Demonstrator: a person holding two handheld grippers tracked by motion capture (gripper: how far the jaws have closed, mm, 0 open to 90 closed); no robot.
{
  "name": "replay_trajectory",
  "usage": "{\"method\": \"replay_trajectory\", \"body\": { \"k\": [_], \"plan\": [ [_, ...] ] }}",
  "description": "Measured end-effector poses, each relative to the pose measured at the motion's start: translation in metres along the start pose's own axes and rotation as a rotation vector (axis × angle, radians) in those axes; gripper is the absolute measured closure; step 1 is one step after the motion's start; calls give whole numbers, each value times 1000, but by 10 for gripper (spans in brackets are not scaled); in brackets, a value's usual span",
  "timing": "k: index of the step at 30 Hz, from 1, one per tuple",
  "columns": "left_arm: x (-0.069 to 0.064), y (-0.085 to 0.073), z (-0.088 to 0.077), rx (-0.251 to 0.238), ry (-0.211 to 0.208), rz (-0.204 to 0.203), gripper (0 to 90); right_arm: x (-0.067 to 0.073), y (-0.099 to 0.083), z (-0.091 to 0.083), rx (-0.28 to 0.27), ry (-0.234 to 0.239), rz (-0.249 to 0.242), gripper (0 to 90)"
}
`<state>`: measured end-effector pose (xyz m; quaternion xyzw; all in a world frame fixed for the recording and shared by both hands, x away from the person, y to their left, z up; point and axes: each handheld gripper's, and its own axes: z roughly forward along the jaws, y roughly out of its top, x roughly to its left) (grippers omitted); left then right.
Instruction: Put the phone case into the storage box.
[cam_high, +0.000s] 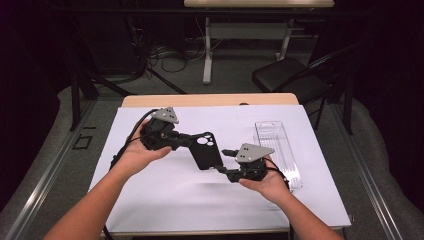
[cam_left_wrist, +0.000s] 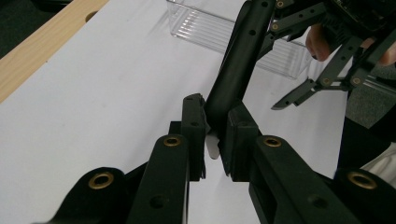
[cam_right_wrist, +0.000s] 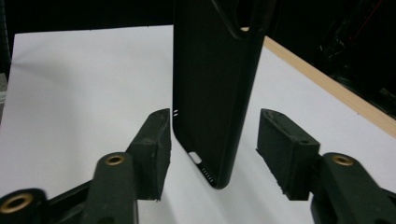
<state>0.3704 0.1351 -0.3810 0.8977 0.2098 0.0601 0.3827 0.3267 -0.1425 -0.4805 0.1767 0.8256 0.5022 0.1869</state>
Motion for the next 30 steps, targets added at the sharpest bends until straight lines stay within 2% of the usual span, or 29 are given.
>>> {"method": "replay_trajectory", "body": {
  "k": [4, 11, 14, 18, 23, 30],
  "plan": [
    [0, 0, 1, 6, 8, -12, 810, 1, 2, 0, 40, -19, 24, 339],
    [1, 0, 3, 20, 18, -18, 810, -1, 4, 0, 40, -61, 59, 154],
    [1, 1, 4, 20, 22, -25, 810, -2, 4, 0, 47, -76, 87, 136],
    [1, 2, 4, 24, 25, -30, 810, -2, 5, 0, 55, -81, 109, 46],
    [-1, 3, 4, 27, 29, -30, 810, -4, 7, -1, 59, -68, 133, 14],
    [-2, 6, 6, 41, 29, -20, 810, -2, 13, -5, 69, -79, 111, 0]
  ]
}}
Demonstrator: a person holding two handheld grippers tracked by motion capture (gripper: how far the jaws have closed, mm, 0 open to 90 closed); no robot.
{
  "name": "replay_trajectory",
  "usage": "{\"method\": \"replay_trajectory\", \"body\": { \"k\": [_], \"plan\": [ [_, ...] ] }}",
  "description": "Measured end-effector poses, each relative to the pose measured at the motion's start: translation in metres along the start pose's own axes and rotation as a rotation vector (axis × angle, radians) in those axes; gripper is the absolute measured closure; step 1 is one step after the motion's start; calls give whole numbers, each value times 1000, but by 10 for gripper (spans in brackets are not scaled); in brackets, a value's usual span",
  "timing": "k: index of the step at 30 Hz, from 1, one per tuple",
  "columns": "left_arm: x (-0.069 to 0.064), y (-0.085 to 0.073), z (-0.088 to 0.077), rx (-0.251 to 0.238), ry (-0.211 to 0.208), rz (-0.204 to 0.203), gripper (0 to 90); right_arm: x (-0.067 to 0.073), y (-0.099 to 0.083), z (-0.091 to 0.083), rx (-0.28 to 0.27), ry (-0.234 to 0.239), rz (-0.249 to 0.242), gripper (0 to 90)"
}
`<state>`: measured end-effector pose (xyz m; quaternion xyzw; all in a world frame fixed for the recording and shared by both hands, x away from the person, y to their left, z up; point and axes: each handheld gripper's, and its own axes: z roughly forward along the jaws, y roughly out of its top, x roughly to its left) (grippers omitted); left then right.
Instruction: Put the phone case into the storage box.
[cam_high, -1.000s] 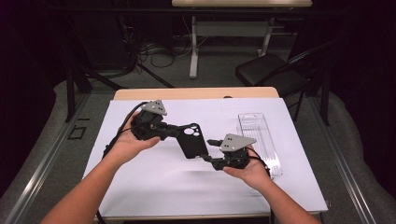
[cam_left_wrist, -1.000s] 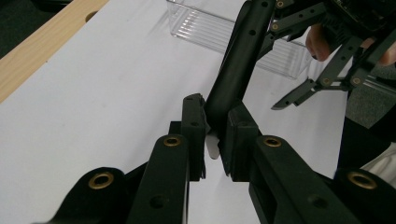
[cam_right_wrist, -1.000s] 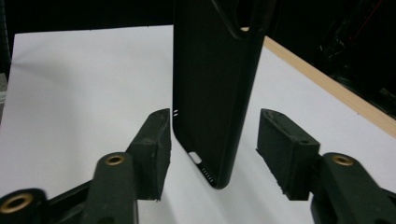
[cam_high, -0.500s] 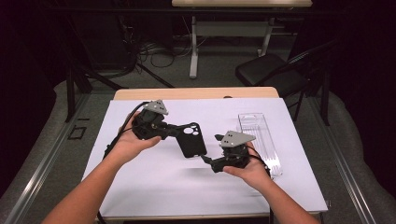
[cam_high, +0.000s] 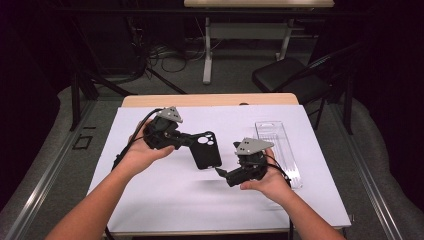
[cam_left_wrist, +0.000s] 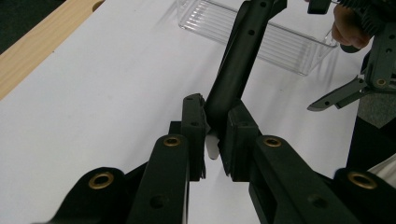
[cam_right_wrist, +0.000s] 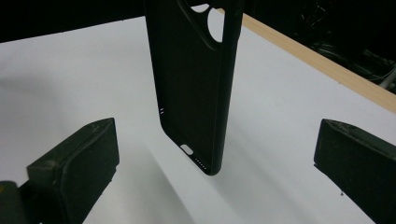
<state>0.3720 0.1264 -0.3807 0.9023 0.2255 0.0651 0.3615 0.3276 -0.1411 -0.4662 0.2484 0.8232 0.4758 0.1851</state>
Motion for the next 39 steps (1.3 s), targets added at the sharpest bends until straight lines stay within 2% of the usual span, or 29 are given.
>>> {"method": "replay_trajectory", "body": {
  "k": [2, 9, 11, 16, 20, 22, 30, 36, 39],
  "plan": [
    [-1, 1, 1, 6, -2, 1, 810, 0, 2, -2, 2, -10, -10, 2],
    [-6, 7, 8, 23, -9, 19, 810, 0, 11, -9, 4, -20, -52, 145],
    [-7, 8, 9, 25, -10, 26, 810, 0, 13, -11, 6, -22, -61, 152],
    [-10, 11, 12, 37, -9, 32, 810, -2, 19, -17, 0, -22, -83, 285],
    [-12, 13, 15, 45, -4, 36, 810, -4, 25, -21, 22, -34, -93, 382],
    [-13, 14, 16, 57, -1, 46, 810, -4, 28, -23, 37, -39, -93, 392],
    [-14, 16, 17, 66, 15, 36, 810, -7, 37, -24, 51, -53, -97, 423],
    [-14, 19, 17, 78, 18, 37, 810, -5, 42, -24, 75, -89, -120, 426],
    [-15, 20, 18, 76, 19, 25, 811, -4, 45, -25, 89, -88, -132, 482]
  ]
}}
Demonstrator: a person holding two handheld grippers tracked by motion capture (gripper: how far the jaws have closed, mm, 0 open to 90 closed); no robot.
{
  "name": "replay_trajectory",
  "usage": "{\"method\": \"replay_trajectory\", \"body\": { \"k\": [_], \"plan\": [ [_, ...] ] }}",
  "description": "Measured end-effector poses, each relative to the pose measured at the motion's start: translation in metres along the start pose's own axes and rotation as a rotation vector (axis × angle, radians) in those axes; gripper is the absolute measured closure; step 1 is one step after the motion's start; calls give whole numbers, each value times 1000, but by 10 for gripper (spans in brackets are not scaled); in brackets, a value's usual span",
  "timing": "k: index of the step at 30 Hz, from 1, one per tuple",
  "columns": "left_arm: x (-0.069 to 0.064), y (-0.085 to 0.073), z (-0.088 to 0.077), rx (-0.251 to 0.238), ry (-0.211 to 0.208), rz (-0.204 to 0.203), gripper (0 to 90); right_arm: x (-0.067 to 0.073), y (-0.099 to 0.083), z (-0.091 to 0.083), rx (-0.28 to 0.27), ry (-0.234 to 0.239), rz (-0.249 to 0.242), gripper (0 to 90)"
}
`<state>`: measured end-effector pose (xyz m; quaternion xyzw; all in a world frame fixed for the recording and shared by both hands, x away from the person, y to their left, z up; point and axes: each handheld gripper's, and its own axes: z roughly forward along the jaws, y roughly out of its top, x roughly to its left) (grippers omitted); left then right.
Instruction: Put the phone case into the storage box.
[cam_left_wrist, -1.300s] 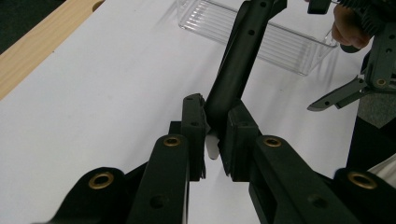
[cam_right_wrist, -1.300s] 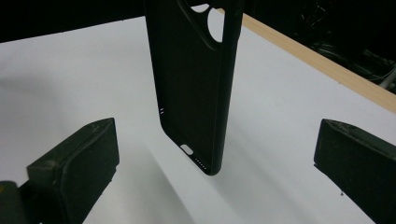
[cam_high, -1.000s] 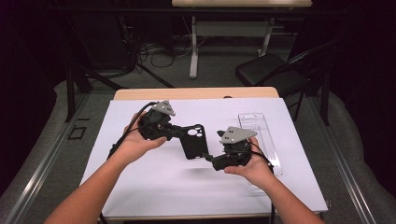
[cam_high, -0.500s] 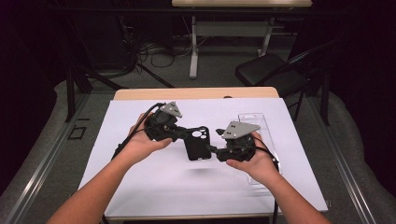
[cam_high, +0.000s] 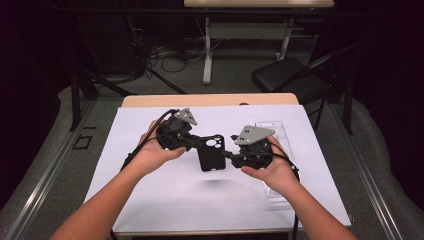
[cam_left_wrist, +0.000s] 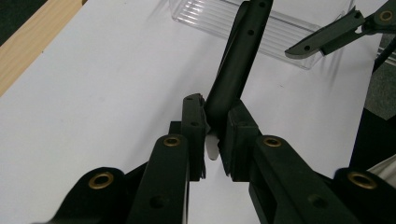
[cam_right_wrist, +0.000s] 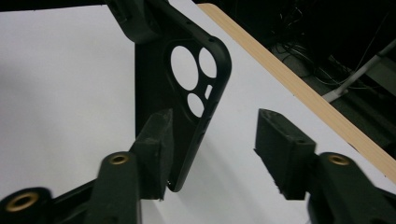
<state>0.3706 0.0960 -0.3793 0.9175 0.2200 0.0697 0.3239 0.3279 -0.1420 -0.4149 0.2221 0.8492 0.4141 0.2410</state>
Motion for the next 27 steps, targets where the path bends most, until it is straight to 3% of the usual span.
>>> {"method": "replay_trajectory", "body": {
  "k": [7, 11, 27],
  "plan": [
    [1, 2, 2, 24, 14, -10, 810, -2, 4, -2, -11, 3, -1, 528],
    [1, 3, 4, 27, 15, -14, 810, -3, 5, -2, -12, 1, 29, 528],
    [-5, 8, 11, 49, 38, -13, 810, -2, 14, 4, 44, -48, 12, 653]
  ]
}}
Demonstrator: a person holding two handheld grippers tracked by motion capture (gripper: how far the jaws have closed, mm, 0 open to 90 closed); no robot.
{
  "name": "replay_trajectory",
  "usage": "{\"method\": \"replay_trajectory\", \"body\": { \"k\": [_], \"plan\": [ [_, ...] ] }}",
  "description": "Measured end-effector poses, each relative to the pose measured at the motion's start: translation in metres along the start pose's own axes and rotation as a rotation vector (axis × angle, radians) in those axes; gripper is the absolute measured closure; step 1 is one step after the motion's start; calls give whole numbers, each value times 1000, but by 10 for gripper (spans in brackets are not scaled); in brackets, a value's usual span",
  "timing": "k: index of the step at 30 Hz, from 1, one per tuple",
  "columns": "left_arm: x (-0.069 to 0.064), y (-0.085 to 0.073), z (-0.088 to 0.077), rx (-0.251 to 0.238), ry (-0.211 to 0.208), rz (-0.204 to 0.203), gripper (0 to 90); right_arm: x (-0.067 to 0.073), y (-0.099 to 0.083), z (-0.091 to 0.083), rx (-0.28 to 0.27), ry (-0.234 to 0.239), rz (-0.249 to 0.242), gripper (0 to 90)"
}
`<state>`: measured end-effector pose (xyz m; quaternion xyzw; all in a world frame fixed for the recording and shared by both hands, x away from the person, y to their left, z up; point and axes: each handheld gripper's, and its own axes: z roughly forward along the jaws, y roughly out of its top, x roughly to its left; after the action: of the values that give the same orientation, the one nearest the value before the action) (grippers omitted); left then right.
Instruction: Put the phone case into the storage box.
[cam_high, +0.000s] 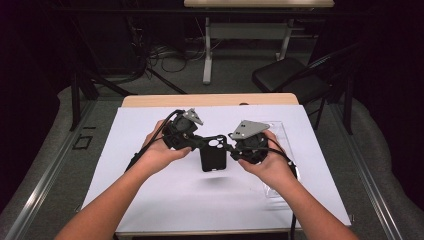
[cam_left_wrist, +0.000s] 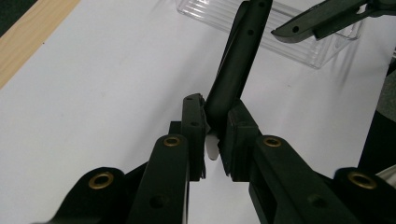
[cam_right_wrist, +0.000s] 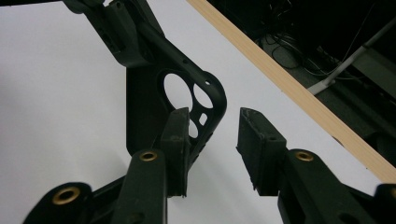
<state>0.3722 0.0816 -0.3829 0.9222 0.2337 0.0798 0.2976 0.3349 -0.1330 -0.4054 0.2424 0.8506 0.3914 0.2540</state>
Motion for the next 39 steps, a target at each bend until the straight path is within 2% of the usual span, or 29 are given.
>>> {"method": "replay_trajectory", "body": {
  "k": [7, 20, 31, 39],
  "plan": [
    [-4, 2, 1, 2, 0, 4, 810, 0, 3, 4, 15, -4, 2, 679],
    [-7, 4, 6, 10, 3, 12, 810, 0, 5, 4, 47, -20, 11, 789],
    [-9, 5, 6, 13, 6, 13, 810, 0, 6, 5, 72, -22, 15, 799],
    [-10, 6, 7, 15, 7, 13, 810, 2, 8, 6, 94, -41, 20, 802]
  ]
}}
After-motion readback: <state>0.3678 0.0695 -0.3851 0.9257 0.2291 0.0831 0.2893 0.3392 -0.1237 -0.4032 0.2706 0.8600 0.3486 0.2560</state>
